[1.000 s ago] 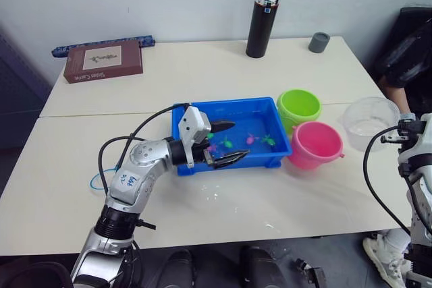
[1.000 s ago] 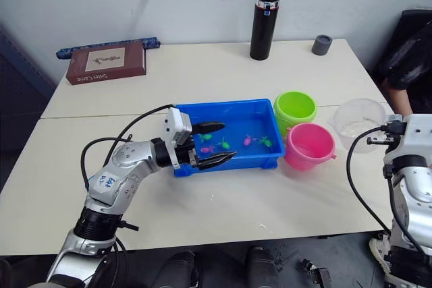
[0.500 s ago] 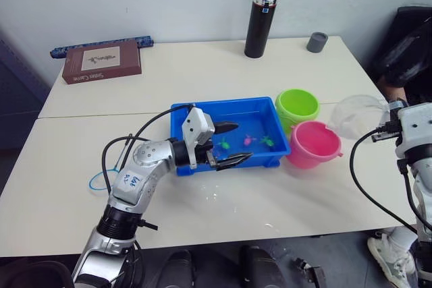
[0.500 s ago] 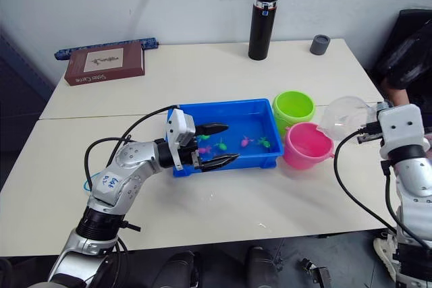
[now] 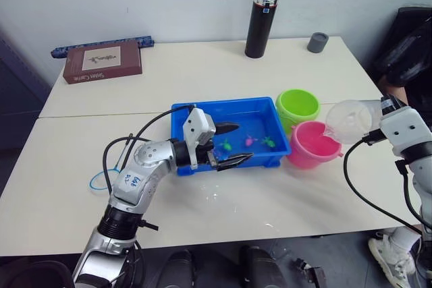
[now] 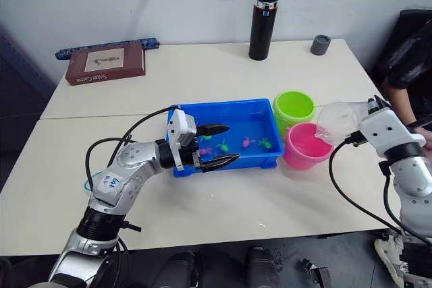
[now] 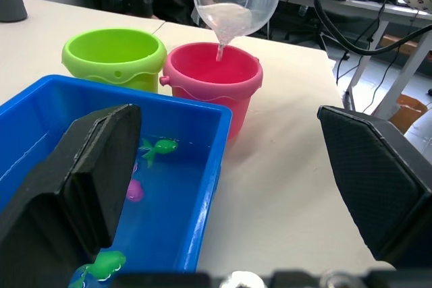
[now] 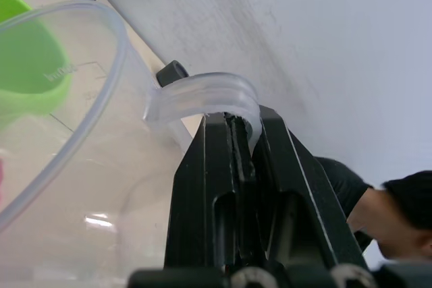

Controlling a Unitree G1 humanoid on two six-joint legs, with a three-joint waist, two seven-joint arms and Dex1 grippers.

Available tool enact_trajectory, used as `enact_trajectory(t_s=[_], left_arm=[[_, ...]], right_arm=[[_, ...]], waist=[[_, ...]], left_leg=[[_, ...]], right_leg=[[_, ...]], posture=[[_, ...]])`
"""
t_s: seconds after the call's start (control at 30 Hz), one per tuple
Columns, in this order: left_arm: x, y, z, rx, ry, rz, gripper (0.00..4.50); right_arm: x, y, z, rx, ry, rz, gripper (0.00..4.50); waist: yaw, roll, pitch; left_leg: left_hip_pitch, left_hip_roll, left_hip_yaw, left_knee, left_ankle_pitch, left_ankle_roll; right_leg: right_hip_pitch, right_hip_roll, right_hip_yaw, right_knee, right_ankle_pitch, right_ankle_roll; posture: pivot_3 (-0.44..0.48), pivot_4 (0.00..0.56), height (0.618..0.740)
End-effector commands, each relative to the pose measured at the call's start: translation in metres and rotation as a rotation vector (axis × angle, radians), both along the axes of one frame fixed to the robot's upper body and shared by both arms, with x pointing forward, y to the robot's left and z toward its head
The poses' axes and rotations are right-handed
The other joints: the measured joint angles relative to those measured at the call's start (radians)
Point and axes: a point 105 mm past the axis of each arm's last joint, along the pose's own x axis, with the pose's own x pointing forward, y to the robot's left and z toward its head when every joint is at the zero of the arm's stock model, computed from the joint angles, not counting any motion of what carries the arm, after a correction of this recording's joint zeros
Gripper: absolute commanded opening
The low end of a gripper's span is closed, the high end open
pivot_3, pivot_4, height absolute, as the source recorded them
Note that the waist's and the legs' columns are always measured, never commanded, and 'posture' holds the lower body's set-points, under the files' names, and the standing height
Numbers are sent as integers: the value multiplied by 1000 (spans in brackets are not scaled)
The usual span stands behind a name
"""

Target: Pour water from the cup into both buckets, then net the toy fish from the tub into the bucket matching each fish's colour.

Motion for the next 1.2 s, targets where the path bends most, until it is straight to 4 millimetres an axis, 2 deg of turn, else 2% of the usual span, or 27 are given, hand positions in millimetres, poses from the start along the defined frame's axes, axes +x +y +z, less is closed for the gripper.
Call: enact_trajectory(t_s=[0.03,0.47,0.97,1.2], left_arm=[[-4,-3,9,-13,-35,-14,4500],[-4,-3,8,-14,-32,-9,4500],[-4,-4,7,-17,-34,-6,4500],[-2,-3,8,-21,-34,3,4500]], right_arm=[[-3,2,17,-73,-65,7,64],[-1,9,19,-174,-83,29,64],[0,11,21,-174,-91,38,64],[6,-2,23,49,-69,17,64]], waist=[[0,0,0],[0,0,0],[-1,0,0],[-1,0,0]], left_leg=[[0,0,0,0,0,0],[0,0,0,0,1,-1],[1,0,1,1,1,-2],[1,0,1,1,1,-2]], right_leg=[[0,0,0,0,0,0],[0,0,0,1,0,0],[0,0,0,2,0,0],[0,0,0,2,0,0]], posture=[[0,150,740],[0,150,740],[0,150,740],[0,150,740]])
